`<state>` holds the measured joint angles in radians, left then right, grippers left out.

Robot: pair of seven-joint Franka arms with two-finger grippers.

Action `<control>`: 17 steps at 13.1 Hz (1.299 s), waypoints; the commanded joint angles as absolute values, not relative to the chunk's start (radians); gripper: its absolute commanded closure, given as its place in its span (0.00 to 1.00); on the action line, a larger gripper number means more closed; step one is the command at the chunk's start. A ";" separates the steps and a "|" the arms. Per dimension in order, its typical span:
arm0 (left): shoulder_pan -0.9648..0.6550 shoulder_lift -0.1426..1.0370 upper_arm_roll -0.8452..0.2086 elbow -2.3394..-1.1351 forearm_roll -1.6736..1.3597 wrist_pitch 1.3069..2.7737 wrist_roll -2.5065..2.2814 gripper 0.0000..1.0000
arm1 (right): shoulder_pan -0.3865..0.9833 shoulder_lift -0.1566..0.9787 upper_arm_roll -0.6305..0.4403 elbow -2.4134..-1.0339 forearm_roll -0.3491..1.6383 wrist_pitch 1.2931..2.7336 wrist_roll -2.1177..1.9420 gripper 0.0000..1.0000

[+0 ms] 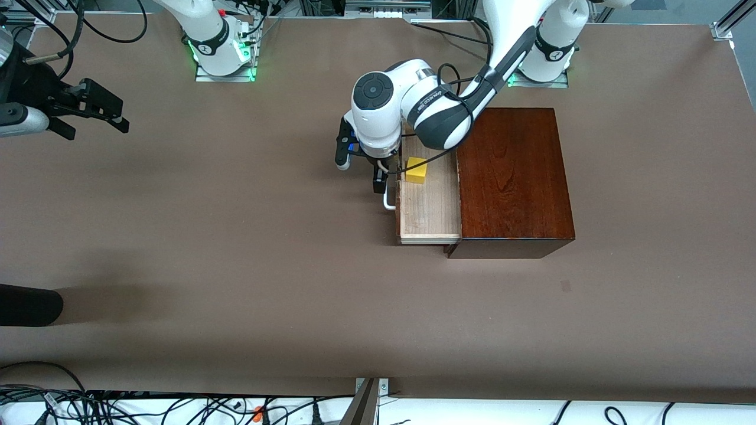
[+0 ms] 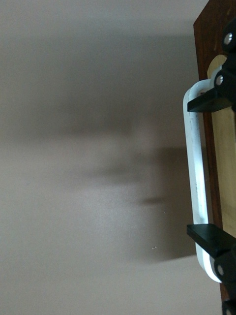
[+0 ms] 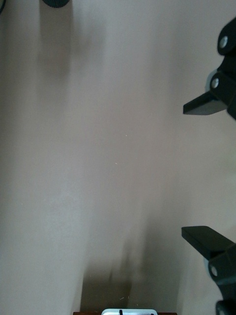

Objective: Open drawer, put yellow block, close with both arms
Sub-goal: 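Push the drawer shut into the box with the left gripper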

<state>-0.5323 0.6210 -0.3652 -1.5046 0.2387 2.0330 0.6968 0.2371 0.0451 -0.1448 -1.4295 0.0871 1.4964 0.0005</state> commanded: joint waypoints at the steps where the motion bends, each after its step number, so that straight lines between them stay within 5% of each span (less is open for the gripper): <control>1: -0.538 0.620 -0.359 -1.482 0.268 2.016 0.683 0.00 | 0.222 0.037 -0.140 -1.425 0.075 1.493 -0.002 0.00; 17: -0.476 0.569 -0.350 -1.496 0.324 1.752 0.686 0.00 | 0.236 0.054 -0.130 -1.425 0.014 1.503 -0.002 0.00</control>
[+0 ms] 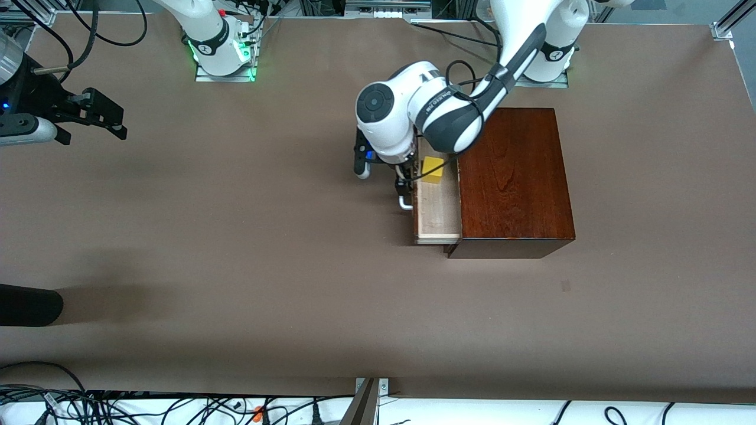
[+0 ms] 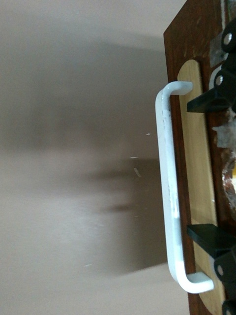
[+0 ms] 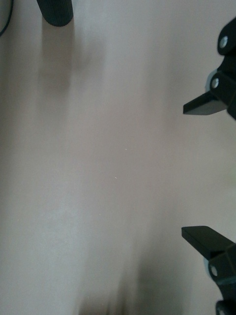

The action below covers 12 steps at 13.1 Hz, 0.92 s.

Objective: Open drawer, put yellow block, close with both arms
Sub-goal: 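Push the drawer shut into the box with the left gripper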

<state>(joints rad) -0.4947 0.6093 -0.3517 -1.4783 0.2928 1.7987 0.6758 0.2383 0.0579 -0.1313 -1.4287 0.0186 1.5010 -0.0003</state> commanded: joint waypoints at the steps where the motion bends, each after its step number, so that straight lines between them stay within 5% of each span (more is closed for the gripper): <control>1: -0.465 0.565 -0.350 -1.497 0.340 1.737 0.686 0.00 | 0.235 0.054 -0.130 -1.425 0.014 1.503 0.002 0.00; 12: -0.354 0.558 -0.351 -1.520 0.351 1.618 0.681 0.00 | 0.238 0.054 -0.129 -1.427 0.015 1.503 0.002 0.00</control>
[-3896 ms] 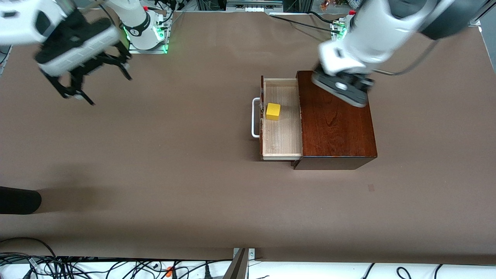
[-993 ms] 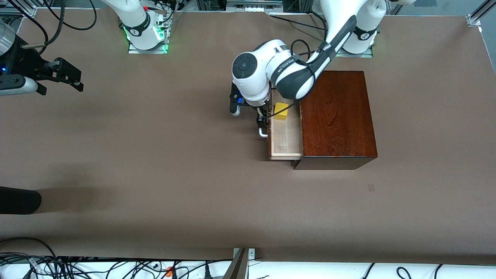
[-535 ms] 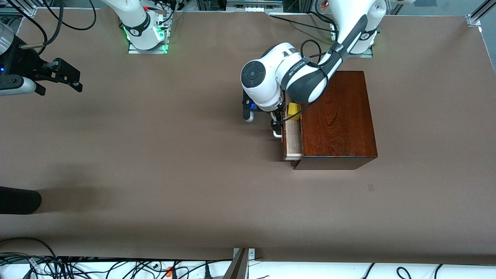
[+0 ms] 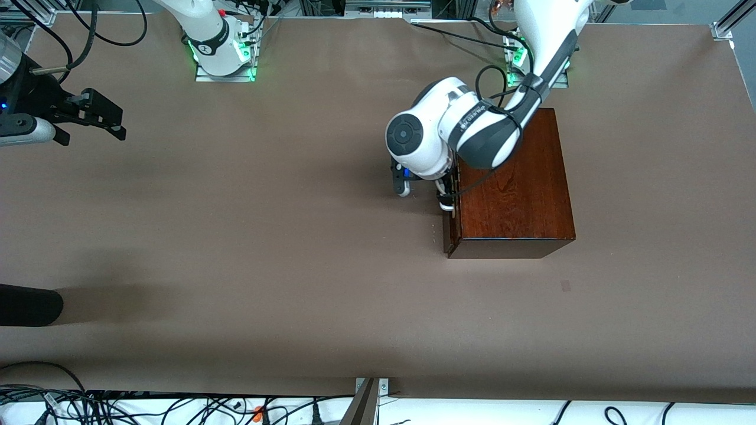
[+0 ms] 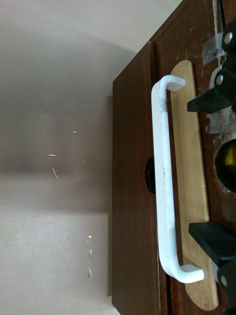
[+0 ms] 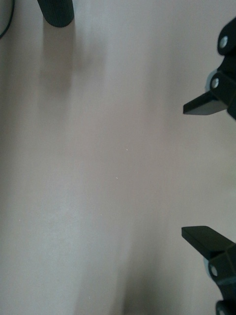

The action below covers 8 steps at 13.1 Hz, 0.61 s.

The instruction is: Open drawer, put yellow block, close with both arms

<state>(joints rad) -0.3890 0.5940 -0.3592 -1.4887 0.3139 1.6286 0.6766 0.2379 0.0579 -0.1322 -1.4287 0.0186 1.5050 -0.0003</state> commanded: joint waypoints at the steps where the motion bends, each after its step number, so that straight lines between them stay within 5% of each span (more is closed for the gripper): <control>1: -0.362 0.558 -0.351 -1.513 0.350 1.624 0.667 0.00 | 0.238 0.054 -0.129 -1.427 0.017 1.500 -0.002 0.00; 8: -0.454 0.496 -0.370 -1.347 0.304 1.617 0.019 0.00 | 0.238 0.054 -0.129 -1.428 0.017 1.493 -0.002 0.00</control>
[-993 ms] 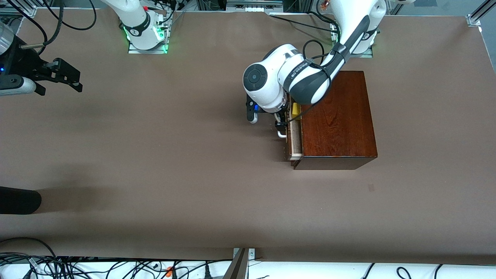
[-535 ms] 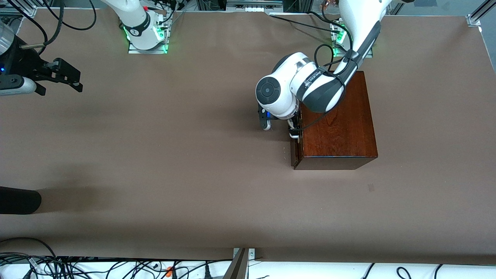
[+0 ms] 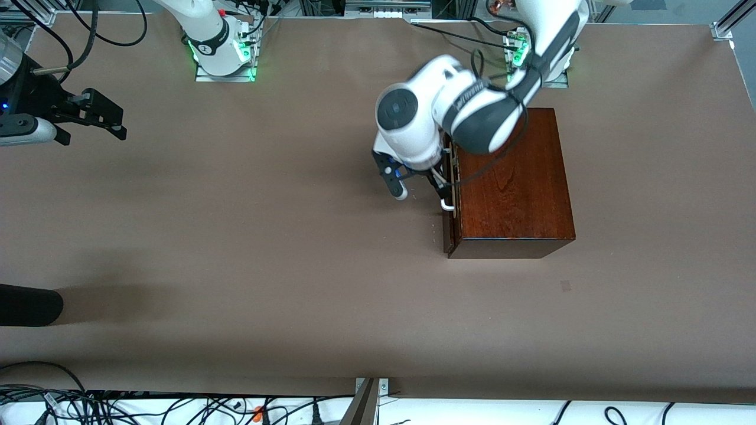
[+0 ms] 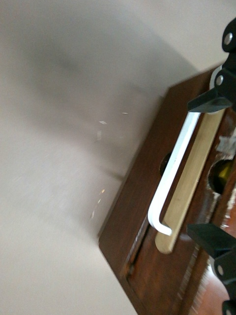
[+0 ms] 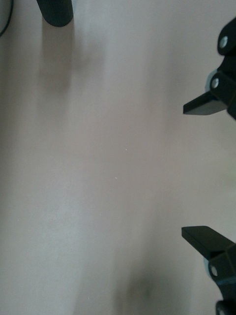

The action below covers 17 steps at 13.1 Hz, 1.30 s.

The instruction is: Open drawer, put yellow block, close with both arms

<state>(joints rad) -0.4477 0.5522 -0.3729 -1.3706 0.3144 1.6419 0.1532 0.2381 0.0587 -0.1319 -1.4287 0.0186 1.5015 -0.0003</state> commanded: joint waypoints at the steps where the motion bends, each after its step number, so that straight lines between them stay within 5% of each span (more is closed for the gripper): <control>1: -0.446 0.453 -0.364 -1.345 0.261 1.617 -0.059 0.00 | 0.239 0.054 -0.127 -1.428 0.017 1.494 -0.002 0.00; 8: -0.224 0.377 -0.347 -1.200 0.226 1.461 -0.161 0.00 | 0.238 0.054 -0.127 -1.427 0.015 1.494 -0.002 0.00; 10: -0.209 0.332 -0.219 -1.213 0.177 1.434 -0.153 0.00 | 0.238 0.054 -0.127 -1.428 0.015 1.494 -0.002 0.00; 14: -0.207 0.200 0.026 -1.346 0.000 1.407 -0.140 0.00 | 0.238 0.054 -0.127 -1.428 0.017 1.493 -0.002 0.00; 17: -0.206 0.085 0.103 -1.541 -0.002 1.581 -0.013 0.00 | 0.238 0.054 -0.127 -1.428 0.017 1.494 -0.002 0.00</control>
<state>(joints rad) -0.1965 0.1976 0.0675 -1.3540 0.0193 1.4604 -0.0842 0.2385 0.0592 -0.1303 -1.4287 0.0186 1.5015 -0.0003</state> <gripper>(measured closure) 0.000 0.000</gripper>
